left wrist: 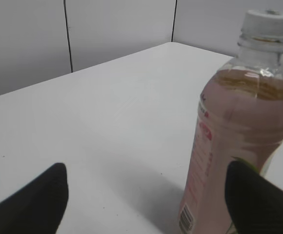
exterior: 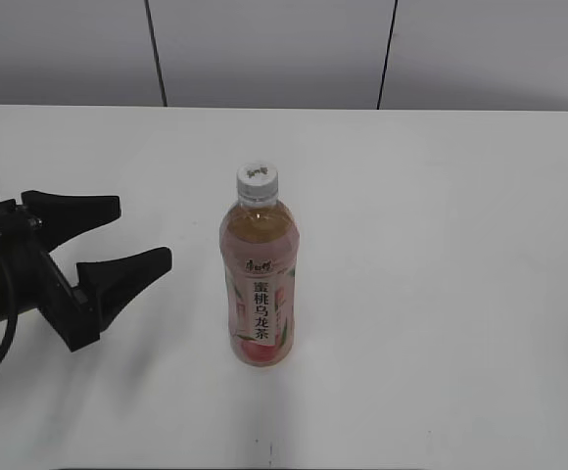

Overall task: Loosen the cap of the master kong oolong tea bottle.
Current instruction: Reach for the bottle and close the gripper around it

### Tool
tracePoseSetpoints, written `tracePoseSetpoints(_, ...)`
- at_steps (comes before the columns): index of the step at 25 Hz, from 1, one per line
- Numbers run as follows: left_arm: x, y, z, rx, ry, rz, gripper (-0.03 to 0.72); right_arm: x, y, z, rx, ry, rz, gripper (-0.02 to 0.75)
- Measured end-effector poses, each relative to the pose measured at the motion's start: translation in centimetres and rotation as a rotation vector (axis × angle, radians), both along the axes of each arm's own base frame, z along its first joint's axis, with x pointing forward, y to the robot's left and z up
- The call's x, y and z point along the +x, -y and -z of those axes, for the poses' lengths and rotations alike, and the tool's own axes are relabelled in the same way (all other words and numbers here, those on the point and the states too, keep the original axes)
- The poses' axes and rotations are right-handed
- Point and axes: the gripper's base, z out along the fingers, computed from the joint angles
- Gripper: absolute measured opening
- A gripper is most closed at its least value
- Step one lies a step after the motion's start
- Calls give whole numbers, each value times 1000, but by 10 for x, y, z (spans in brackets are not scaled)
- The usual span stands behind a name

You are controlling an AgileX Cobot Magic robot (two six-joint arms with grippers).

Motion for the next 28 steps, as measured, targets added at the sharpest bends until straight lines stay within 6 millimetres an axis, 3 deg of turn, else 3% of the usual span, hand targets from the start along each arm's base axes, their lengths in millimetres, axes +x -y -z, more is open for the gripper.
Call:
tracePoseSetpoints(18, 3, 8, -5, 30, 52, 135, 589, 0, 0, 0, 0, 0, 0, 482)
tracePoseSetpoints(28, 5, 34, 0, 16, 45, 223, 589, 0, 0, 0, 0, 0, 0, 482)
